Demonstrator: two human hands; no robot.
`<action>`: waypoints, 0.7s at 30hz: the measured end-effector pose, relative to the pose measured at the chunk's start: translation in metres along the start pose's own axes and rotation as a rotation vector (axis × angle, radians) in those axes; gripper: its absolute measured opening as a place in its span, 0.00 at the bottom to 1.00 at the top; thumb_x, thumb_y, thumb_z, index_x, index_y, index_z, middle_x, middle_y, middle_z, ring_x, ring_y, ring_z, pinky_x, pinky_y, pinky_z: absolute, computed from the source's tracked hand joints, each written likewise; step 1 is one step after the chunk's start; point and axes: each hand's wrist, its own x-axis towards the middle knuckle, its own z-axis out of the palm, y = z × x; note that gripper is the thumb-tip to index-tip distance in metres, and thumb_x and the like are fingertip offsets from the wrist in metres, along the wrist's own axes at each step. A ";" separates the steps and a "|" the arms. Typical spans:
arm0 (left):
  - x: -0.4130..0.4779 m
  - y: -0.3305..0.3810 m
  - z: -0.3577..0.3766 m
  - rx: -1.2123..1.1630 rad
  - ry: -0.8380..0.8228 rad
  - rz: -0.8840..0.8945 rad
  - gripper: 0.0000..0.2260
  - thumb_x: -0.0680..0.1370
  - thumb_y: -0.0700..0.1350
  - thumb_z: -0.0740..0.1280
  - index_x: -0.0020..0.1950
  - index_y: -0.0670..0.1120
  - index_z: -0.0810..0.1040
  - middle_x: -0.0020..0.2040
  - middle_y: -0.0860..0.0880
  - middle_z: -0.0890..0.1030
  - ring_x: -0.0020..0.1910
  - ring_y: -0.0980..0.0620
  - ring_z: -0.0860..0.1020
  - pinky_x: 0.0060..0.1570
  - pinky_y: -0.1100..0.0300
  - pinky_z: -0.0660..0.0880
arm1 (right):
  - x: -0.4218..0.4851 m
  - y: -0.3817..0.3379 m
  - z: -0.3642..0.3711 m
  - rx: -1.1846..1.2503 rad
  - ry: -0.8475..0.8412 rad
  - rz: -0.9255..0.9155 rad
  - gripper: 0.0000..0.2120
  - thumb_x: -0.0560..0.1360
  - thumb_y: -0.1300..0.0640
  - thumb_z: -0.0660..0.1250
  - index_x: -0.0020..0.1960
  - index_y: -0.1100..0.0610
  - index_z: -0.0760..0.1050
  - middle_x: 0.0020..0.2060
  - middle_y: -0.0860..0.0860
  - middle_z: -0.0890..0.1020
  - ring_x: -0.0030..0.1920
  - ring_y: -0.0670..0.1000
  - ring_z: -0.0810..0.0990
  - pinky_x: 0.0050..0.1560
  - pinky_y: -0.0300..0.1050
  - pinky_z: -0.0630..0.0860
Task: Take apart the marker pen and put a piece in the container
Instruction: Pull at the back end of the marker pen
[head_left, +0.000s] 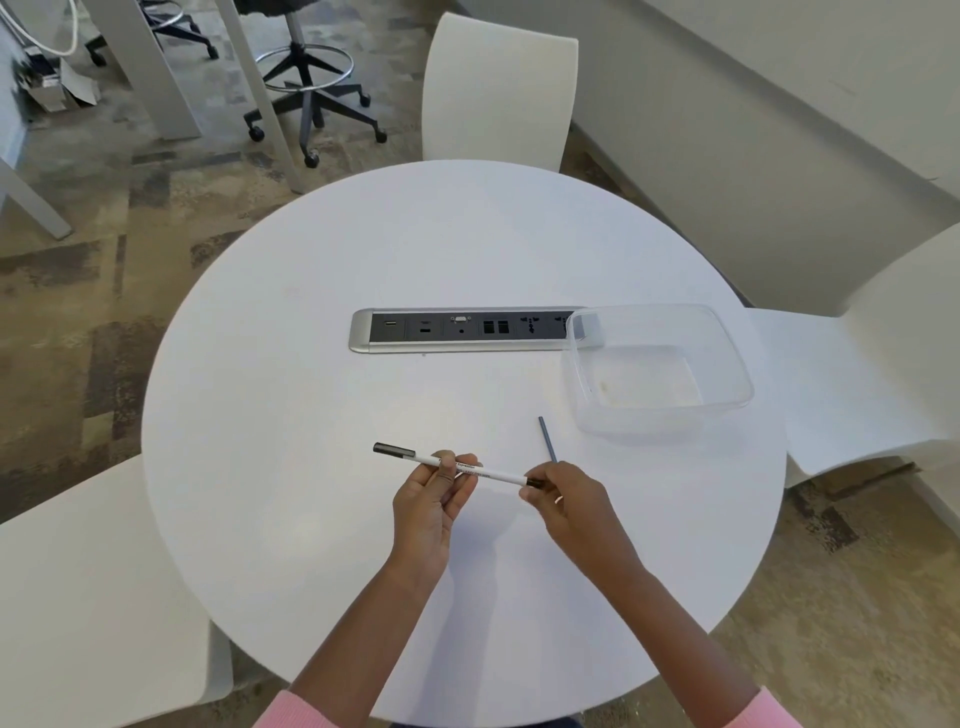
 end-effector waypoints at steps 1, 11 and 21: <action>0.000 0.000 0.000 0.001 -0.001 0.000 0.06 0.77 0.37 0.61 0.42 0.41 0.75 0.32 0.50 0.85 0.36 0.56 0.83 0.36 0.68 0.79 | 0.000 0.001 0.001 -0.075 0.002 -0.042 0.03 0.74 0.62 0.64 0.44 0.61 0.75 0.38 0.54 0.77 0.37 0.50 0.72 0.37 0.33 0.66; -0.002 -0.001 0.001 -0.022 -0.004 -0.015 0.06 0.77 0.37 0.61 0.41 0.41 0.75 0.32 0.50 0.85 0.36 0.56 0.83 0.35 0.68 0.79 | -0.001 -0.003 -0.004 0.131 -0.009 0.084 0.08 0.75 0.54 0.63 0.40 0.56 0.76 0.30 0.47 0.75 0.31 0.43 0.71 0.34 0.32 0.67; -0.004 0.000 0.002 -0.026 0.013 -0.026 0.06 0.77 0.37 0.61 0.42 0.40 0.76 0.32 0.49 0.85 0.35 0.55 0.84 0.35 0.67 0.80 | -0.003 -0.006 -0.002 0.209 -0.031 0.198 0.18 0.77 0.48 0.57 0.32 0.52 0.74 0.26 0.51 0.73 0.27 0.47 0.70 0.33 0.40 0.68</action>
